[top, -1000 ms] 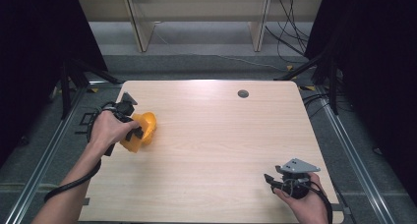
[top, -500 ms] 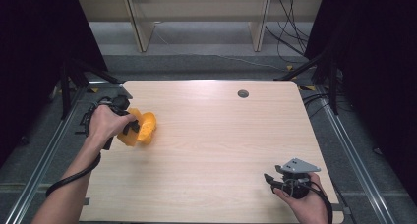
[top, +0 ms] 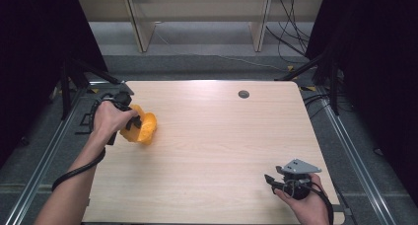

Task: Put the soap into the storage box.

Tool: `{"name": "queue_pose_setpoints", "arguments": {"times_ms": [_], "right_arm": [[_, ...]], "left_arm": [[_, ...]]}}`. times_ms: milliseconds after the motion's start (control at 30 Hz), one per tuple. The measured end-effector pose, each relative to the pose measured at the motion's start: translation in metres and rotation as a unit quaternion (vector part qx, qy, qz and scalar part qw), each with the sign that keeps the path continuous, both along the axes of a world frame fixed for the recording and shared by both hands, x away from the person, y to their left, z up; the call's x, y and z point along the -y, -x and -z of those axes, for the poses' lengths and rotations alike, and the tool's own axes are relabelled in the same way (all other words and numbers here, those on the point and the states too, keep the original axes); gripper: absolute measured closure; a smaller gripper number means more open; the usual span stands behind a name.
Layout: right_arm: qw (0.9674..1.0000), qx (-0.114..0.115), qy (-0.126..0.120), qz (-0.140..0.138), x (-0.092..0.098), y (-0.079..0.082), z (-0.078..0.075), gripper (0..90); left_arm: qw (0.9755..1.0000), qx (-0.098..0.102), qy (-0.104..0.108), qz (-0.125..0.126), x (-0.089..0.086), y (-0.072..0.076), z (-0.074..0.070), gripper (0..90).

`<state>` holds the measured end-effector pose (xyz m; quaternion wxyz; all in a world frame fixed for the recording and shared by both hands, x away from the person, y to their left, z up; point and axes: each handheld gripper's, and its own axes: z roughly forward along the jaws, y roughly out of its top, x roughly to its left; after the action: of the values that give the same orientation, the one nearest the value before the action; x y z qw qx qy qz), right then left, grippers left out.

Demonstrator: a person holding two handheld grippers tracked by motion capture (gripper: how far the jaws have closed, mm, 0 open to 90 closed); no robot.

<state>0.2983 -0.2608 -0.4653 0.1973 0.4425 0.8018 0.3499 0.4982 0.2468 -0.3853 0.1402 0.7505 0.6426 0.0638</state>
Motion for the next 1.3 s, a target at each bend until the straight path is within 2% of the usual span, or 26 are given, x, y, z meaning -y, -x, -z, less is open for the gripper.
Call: {"name": "queue_pose_setpoints", "arguments": {"times_ms": [67,100,167,200,267,333,367,600,667,733,767,800,933,1067,1133,1167,1267,1300], "right_arm": [[1.0000,-0.006,-0.002,0.003,0.000,0.001,-0.001,48.0],[1.0000,0.005,0.005,-0.002,0.001,0.000,0.000,47.9],[1.0000,0.002,0.004,0.000,0.001,0.000,0.000,47.9],[1.0000,-0.003,-0.003,0.002,0.000,0.001,0.000,47.9],[1.0000,-0.003,0.001,-0.003,0.000,0.000,0.000,47.8],[0.9999,-0.001,0.000,-0.011,0.001,-0.001,0.002,47.7],[1.0000,-0.002,0.002,-0.003,0.001,-0.001,0.000,47.8],[1.0000,-0.002,0.000,-0.009,0.001,-0.001,0.002,47.7],[0.9999,-0.010,-0.004,-0.003,0.000,0.000,0.001,47.7],[0.9999,-0.004,-0.002,-0.009,0.001,-0.001,0.002,47.7],[0.9999,-0.011,-0.005,-0.004,0.000,0.000,0.001,47.7],[0.9999,-0.004,-0.002,-0.010,0.001,-0.001,0.002,47.7],[0.9999,-0.004,-0.002,-0.011,0.001,-0.001,0.002,47.7],[0.9999,-0.007,-0.003,-0.013,0.001,-0.002,0.003,47.5],[0.9999,-0.007,-0.003,-0.013,0.001,-0.002,0.003,47.5],[0.9999,-0.007,-0.003,-0.013,0.001,-0.002,0.003,47.5],[0.9999,-0.006,-0.003,-0.012,0.001,-0.001,0.003,47.4],[0.9999,-0.007,-0.003,-0.013,0.001,-0.001,0.003,47.4]], "left_arm": [[1.0000,-0.001,0.005,-0.002,0.000,-0.003,0.002,60.5],[0.9999,-0.002,0.005,-0.008,0.000,-0.004,0.003,60.5],[1.0000,-0.006,-0.002,-0.003,-0.001,-0.007,0.005,60.5],[1.0000,-0.005,0.000,-0.006,-0.001,-0.008,0.006,60.5],[0.9999,-0.002,0.006,-0.014,-0.001,-0.009,0.009,60.5],[0.9999,-0.008,0.001,-0.012,-0.002,-0.010,0.011,60.5],[0.9999,-0.010,0.000,-0.010,-0.003,-0.011,0.011,60.5],[0.9999,-0.010,0.000,-0.014,-0.001,-0.015,0.015,60.5],[0.9998,-0.015,0.000,-0.014,0.001,-0.017,0.015,60.5],[0.9998,-0.016,-0.003,-0.012,0.001,-0.019,0.015,60.4],[0.9998,-0.016,-0.003,-0.012,0.002,-0.019,0.015,60.5],[0.9998,-0.018,-0.004,-0.011,0.002,-0.020,0.014,60.5],[0.9998,-0.017,-0.006,-0.010,0.005,-0.022,0.016,60.5],[0.9998,-0.015,-0.006,-0.008,0.010,-0.025,0.020,60.4],[0.9998,-0.020,-0.007,-0.004,0.010,-0.026,0.022,60.5],[0.9998,-0.015,-0.006,-0.012,0.012,-0.027,0.024,60.5],[0.9998,-0.014,-0.010,-0.012,0.012,-0.029,0.027,60.4],[0.9997,-0.019,-0.014,-0.003,0.011,-0.029,0.027,60.4]]}}
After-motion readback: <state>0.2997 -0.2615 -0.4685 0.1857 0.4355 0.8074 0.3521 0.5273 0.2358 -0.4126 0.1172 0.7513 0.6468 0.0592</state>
